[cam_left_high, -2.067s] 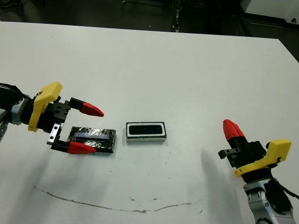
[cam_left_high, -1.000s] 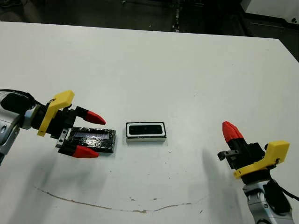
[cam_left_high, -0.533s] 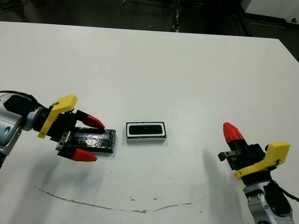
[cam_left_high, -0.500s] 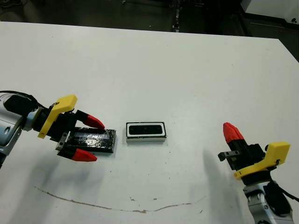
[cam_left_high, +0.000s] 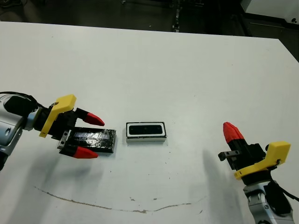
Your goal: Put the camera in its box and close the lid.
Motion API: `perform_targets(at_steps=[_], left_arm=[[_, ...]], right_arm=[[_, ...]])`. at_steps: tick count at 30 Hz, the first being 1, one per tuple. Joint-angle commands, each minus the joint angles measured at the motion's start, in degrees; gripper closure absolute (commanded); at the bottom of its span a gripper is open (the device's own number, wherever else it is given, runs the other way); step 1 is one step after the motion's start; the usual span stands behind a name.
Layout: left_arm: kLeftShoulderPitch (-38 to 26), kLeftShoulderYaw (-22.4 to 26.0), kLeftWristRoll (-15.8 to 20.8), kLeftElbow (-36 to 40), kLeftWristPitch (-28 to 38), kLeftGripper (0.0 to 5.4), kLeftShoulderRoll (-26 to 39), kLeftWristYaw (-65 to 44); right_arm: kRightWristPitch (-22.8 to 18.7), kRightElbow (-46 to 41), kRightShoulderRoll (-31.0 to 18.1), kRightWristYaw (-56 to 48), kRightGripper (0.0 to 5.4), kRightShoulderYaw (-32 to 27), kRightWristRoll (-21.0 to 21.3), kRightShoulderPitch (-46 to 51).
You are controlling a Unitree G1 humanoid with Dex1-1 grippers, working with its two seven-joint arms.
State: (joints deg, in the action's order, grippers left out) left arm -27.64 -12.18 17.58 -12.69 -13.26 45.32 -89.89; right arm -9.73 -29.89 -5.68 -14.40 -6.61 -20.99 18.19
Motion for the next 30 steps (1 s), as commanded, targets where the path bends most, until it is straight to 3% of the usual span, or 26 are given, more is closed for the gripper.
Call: perform_targets(at_steps=[1,30], left_arm=[[0.03,0.15,-0.64,-0.76,0.76,0.00,-0.49,0.18],[1.55,-0.07,-3.61,-0.27,2.63,0.00,-0.41,3.99]], right_arm=[[-0.78,-0.06,-0.91,0.00,5.38,-0.39,-0.60,-0.04],[-0.15,-0.94,-1.25,0.02,5.38,-0.25,-0.95,0.92]])
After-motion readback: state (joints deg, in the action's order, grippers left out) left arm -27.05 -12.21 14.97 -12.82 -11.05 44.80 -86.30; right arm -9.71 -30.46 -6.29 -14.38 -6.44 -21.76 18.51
